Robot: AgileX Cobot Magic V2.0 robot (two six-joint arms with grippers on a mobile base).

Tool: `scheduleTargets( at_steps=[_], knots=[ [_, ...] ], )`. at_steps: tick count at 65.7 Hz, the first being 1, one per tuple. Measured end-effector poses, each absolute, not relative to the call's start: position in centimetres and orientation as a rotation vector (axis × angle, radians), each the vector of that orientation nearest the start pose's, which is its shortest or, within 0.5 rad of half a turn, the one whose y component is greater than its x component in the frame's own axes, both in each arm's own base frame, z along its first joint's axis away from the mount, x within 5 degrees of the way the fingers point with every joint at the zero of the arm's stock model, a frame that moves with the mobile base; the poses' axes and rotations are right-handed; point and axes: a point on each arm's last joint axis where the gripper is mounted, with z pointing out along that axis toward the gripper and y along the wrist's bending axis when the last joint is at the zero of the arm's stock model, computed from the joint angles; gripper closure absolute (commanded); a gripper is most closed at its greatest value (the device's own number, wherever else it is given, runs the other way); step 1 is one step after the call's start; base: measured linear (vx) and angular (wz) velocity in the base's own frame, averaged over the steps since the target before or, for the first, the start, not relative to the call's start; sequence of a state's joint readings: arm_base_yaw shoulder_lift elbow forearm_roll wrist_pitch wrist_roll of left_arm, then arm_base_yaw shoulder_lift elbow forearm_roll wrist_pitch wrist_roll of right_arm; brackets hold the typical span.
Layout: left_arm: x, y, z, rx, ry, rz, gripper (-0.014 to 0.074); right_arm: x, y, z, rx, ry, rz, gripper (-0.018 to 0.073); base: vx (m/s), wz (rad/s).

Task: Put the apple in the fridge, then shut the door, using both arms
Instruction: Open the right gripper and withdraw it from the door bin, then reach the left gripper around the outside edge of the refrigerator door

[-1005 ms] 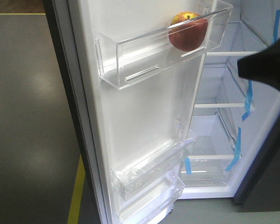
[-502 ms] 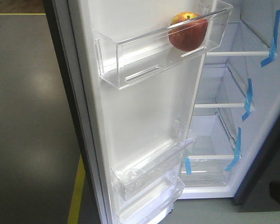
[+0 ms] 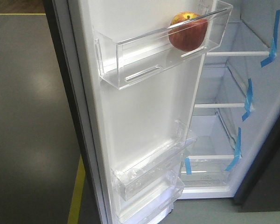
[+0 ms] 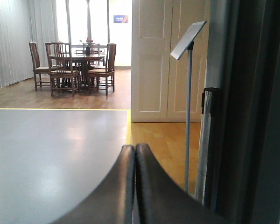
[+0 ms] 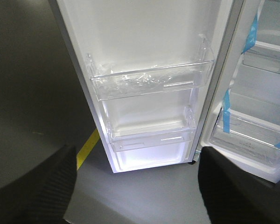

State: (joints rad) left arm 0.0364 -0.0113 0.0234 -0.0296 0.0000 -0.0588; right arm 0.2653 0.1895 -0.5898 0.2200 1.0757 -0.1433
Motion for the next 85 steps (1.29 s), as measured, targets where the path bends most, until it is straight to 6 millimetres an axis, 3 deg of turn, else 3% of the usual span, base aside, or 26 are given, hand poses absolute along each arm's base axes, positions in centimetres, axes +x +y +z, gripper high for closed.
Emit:
scheduleTargets(
  at_steps=[46, 63, 68, 85],
  knots=[
    [5.6, 0.2, 20.7, -0.096, 1.484, -0.045, 0.0602, 0.3, 2.1, 29.6, -0.472, 2.189, 0.352, 0.0045, 0.00, 0.00],
    [5.5, 0.2, 21.4, -0.219, 1.401, -0.193, 0.0602, 0.3, 2.1, 29.6, -0.472, 2.189, 0.352, 0.0045, 0.00, 0.00],
    [5.4, 0.2, 22.5, -0.226, 1.402, -0.202, 0.0602, 0.3, 2.1, 29.5, -0.472, 2.190, 0.352, 0.0045, 0.00, 0.00],
    [6.6, 0.2, 30.2, -0.189, 1.546, -0.142, 0.0602, 0.3, 2.1, 29.5, -0.475, 2.196, 0.352, 0.0045, 0.00, 0.00]
  ],
)
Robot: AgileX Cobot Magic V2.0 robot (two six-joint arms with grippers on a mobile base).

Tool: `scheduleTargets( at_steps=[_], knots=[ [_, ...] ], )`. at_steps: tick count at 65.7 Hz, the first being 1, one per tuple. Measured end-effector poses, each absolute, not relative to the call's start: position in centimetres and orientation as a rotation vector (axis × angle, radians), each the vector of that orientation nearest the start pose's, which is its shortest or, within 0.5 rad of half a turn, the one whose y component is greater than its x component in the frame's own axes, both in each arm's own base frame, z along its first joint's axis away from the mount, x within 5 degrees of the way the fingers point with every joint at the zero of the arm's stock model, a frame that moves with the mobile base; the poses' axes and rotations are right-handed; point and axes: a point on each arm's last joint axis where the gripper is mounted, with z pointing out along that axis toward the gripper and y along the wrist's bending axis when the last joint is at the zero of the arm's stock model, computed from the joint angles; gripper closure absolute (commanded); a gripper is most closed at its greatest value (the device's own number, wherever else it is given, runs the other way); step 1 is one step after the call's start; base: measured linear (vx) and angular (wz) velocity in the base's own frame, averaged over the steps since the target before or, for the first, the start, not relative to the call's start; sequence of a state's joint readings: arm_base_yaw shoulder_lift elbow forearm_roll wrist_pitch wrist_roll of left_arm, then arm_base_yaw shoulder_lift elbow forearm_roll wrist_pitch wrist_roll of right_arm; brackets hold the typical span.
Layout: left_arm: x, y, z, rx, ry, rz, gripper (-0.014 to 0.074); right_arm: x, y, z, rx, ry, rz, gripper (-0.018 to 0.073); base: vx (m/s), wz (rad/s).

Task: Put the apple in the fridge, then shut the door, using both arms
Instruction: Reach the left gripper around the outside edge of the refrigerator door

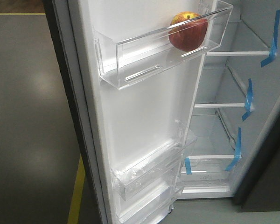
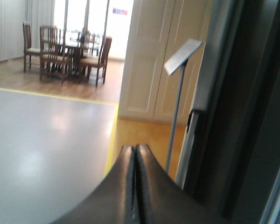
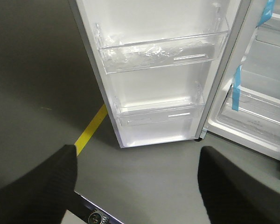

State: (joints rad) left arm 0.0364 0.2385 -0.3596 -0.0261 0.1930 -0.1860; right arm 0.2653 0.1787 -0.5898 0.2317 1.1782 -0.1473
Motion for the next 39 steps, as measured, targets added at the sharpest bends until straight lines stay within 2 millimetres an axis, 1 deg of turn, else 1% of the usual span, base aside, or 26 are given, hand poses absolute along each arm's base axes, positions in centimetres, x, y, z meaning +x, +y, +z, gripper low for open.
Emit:
scheduleTargets(
  at_steps=[1, 6, 7, 16, 26, 39],
  knots=[
    [6.9, 0.2, 30.7, -0.178, 1.560, -0.129, 0.0602, 0.3, 2.1, 29.5, -0.475, 2.196, 0.352, 0.0045, 0.00, 0.00],
    [7.9, 0.2, 32.2, -0.140, 1.641, -0.085, 0.0602, 0.3, 2.1, 29.5, -0.475, 2.196, 0.352, 0.0045, 0.00, 0.00],
    [8.3, 0.2, 32.7, -0.134, 1.665, -0.078, 0.0602, 0.3, 2.1, 29.5, -0.475, 2.196, 0.352, 0.0045, 0.00, 0.00],
    [10.8, 0.3, 34.6, -0.092, 1.831, -0.036, 0.0602, 0.3, 2.1, 29.5, -0.475, 2.196, 0.352, 0.0045, 0.00, 0.00],
    [13.9, 0.4, 35.5, -0.083, 2.016, -0.026, 0.0602, 0.3, 2.1, 29.5, -0.475, 2.196, 0.352, 0.0045, 0.00, 0.00],
    [18.3, 0.5, 35.3, -0.085, 2.218, -0.025, 0.0602, 0.3, 2.1, 29.5, -0.475, 2.196, 0.352, 0.0045, 0.00, 0.00]
  ],
)
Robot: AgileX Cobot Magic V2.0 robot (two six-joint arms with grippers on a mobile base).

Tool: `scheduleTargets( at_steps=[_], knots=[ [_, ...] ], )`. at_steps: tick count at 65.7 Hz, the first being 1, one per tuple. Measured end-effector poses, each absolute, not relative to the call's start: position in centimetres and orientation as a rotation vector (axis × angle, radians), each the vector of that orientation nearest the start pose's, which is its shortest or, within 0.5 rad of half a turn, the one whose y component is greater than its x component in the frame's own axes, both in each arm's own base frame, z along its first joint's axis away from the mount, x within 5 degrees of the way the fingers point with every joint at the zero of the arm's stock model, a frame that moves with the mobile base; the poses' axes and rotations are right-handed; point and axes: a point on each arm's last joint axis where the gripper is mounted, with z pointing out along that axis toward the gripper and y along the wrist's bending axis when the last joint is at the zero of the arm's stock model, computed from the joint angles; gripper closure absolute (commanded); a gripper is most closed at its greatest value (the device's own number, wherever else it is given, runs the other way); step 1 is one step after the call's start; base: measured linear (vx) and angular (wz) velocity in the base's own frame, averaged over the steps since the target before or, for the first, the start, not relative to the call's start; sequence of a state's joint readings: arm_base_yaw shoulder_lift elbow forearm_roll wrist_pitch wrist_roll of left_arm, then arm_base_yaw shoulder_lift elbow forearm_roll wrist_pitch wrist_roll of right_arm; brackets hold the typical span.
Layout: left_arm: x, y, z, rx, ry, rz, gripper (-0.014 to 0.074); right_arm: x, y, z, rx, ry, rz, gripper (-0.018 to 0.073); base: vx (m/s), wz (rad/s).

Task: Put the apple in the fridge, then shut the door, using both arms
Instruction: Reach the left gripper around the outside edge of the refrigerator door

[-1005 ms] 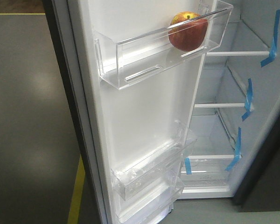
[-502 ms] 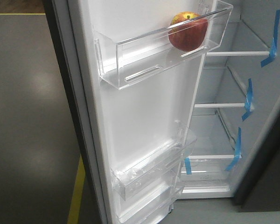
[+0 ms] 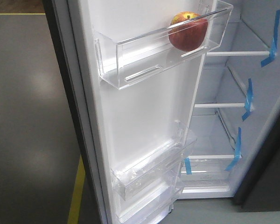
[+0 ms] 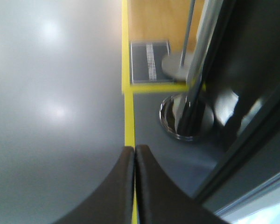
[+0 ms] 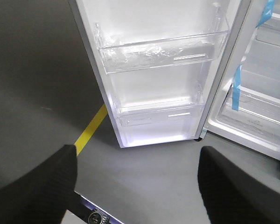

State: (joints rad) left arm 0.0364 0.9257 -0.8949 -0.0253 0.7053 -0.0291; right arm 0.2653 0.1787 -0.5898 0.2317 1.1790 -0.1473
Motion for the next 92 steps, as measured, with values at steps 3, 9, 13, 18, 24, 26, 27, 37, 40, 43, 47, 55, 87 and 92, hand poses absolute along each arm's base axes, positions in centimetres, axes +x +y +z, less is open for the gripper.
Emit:
scheduleTargets(
  at_steps=[3, 9, 13, 18, 24, 26, 27, 37, 40, 43, 47, 55, 87, 92],
  knots=[
    [19.2, 0.5, 35.3, -0.082, 2.253, -0.023, 0.0602, 0.3, 2.1, 29.5, -0.475, 2.196, 0.352, 0.0045, 0.00, 0.00],
    [21.2, 0.6, 34.9, -0.068, 2.321, -0.019, 0.0602, 0.3, 2.1, 29.5, -0.475, 2.196, 0.352, 0.0045, 0.00, 0.00],
    [22.6, 0.6, 34.9, -0.048, 2.344, -0.022, 0.0602, 0.3, 2.1, 29.5, -0.475, 2.196, 0.352, 0.0045, 0.00, 0.00],
    [24.1, 0.5, 34.8, -0.022, 2.362, -0.027, 0.0602, 0.3, 2.1, 29.5, -0.475, 2.196, 0.352, 0.0045, 0.00, 0.00],
    [26.1, 0.4, 34.6, 0.012, 2.385, -0.043, 0.0602, 0.3, 2.1, 29.5, -0.475, 2.196, 0.352, 0.0045, 0.00, 0.00],
    [26.7, 0.4, 34.3, 0.022, 2.397, -0.049, 0.0602, 0.3, 2.1, 29.5, -0.476, 2.196, 0.352, 0.0045, 0.00, 0.00],
    [27.0, 0.3, 34.3, 0.022, 2.400, -0.054, 0.0602, 0.3, 2.1, 29.5, -0.476, 2.196, 0.352, 0.0045, 0.00, 0.00],
    [30.2, 0.1, 33.7, 0.049, 2.428, -0.094, 0.0602, 0.3, 2.1, 29.5, -0.477, 2.196, 0.351, 0.0045, 0.00, 0.00],
    [30.9, 0.1, 33.7, 0.058, 2.427, -0.103, 0.0602, 0.3, 2.1, 29.5, -0.477, 2.196, 0.351, 0.0045, 0.00, 0.00],
    [31.9, 0.0, 33.5, 0.064, 2.436, -0.118, 0.0602, 0.3, 2.1, 29.5, -0.477, 2.196, 0.351, 0.0045, 0.00, 0.00],
    [32.9, -0.1, 33.1, 0.072, 2.445, -0.133, 0.0602, 0.3, 2.1, 29.5, -0.477, 2.196, 0.351, 0.0045, 0.00, 0.00],
    [34.8, -0.2, 32.8, 0.071, 2.450, -0.169, 0.0602, 0.3, 2.1, 29.5, -0.477, 2.197, 0.351, 0.0045, 0.00, 0.00],
    [39.7, -3.9, 33.2, 0.165, 2.398, -0.250, 0.0602, 0.3, 2.1, 29.5, -0.479, 2.198, 0.351, 0.0045, 0.00, 0.00],
    [40.4, -4.3, 32.9, 0.177, 2.397, -0.255, 0.0602, 0.3, 2.1, 29.5, -0.479, 2.198, 0.351, 0.0045, 0.00, 0.00]
  ],
)
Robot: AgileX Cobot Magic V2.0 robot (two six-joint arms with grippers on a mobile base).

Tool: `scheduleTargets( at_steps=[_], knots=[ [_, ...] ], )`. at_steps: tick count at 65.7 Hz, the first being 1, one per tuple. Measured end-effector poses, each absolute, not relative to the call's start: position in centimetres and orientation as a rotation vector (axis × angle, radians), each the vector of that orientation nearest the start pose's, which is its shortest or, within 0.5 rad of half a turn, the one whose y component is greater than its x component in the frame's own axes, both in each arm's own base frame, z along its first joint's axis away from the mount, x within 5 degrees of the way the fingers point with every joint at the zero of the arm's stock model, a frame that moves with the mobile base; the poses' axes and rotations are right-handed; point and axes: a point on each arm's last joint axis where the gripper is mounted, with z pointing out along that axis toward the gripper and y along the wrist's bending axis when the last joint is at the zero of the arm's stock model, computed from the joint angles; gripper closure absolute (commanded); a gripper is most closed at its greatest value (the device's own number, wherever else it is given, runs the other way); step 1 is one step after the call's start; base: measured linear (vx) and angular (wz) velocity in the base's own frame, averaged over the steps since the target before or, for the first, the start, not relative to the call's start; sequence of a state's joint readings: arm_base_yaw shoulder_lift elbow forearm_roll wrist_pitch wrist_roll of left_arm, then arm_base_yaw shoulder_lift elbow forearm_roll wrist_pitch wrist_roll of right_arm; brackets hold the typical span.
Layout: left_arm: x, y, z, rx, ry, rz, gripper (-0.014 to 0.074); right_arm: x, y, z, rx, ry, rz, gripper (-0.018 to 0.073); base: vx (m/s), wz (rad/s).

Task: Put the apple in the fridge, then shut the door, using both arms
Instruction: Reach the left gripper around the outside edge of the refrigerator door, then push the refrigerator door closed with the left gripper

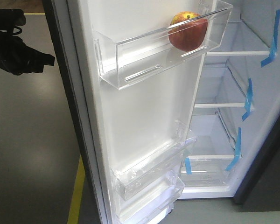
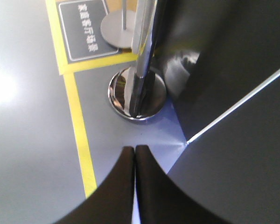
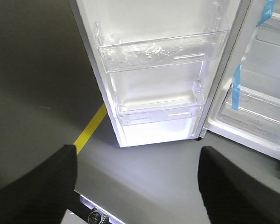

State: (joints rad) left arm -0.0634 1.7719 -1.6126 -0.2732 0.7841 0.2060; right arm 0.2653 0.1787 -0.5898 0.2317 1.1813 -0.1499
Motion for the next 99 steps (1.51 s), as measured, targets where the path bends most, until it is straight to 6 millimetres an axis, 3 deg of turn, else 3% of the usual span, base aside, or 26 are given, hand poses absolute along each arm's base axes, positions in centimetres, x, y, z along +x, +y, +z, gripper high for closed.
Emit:
scheduleTargets(
  at_steps=[18, 40, 77, 99],
  knots=[
    [41.8, -6.9, 31.7, 0.243, 2.409, -0.291, 0.0602, 0.3, 2.1, 29.5, -0.479, 2.198, 0.351, 0.0045, 0.00, 0.00],
    [41.7, -9.4, 31.4, 0.405, 2.377, -0.331, 0.0602, 0.3, 2.1, 29.5, -0.479, 2.198, 0.349, 0.0045, 0.00, 0.00],
    [39.5, -15.8, 31.6, 0.722, 2.302, -0.503, 0.0602, 0.3, 2.1, 29.5, -0.479, 2.198, 0.349, 0.0045, 0.00, 0.00],
    [36.8, -21.6, 32.5, 0.942, 2.143, -0.753, 0.0602, 0.3, 2.1, 29.5, -0.479, 2.198, 0.349, 0.0045, 0.00, 0.00]
  ],
)
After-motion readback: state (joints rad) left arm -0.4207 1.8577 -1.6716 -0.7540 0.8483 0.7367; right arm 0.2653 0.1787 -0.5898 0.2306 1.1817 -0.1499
